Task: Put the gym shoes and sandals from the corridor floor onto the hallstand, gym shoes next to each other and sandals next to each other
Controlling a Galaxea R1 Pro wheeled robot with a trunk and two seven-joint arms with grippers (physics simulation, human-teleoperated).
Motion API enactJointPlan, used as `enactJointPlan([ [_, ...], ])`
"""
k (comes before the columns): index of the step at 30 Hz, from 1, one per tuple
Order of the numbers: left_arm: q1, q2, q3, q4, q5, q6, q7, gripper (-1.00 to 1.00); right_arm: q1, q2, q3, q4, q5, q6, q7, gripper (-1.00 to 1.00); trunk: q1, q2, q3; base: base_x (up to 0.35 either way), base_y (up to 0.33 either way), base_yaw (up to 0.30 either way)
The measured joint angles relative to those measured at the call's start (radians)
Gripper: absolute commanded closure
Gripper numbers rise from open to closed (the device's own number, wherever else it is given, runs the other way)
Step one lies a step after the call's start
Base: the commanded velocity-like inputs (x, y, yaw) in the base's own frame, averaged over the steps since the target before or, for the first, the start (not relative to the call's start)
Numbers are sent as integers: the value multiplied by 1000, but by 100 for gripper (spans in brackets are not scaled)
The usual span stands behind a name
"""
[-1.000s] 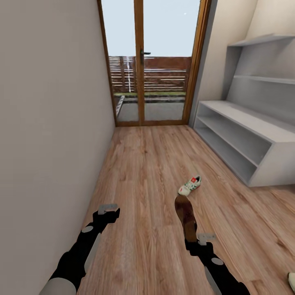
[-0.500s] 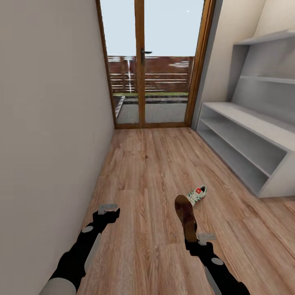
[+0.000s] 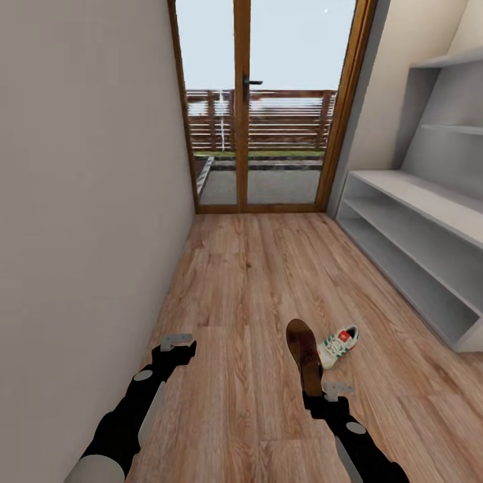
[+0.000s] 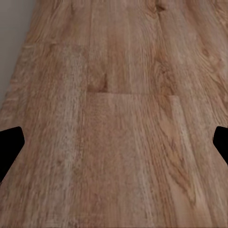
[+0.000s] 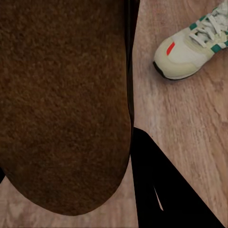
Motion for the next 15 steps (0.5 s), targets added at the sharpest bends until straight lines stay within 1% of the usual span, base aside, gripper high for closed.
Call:
enactJointPlan([
  [15,0,-1,0,0,0,0,0,-100,0,0,0,0,0,0,0,100,0,0,0,346,0,1],
])
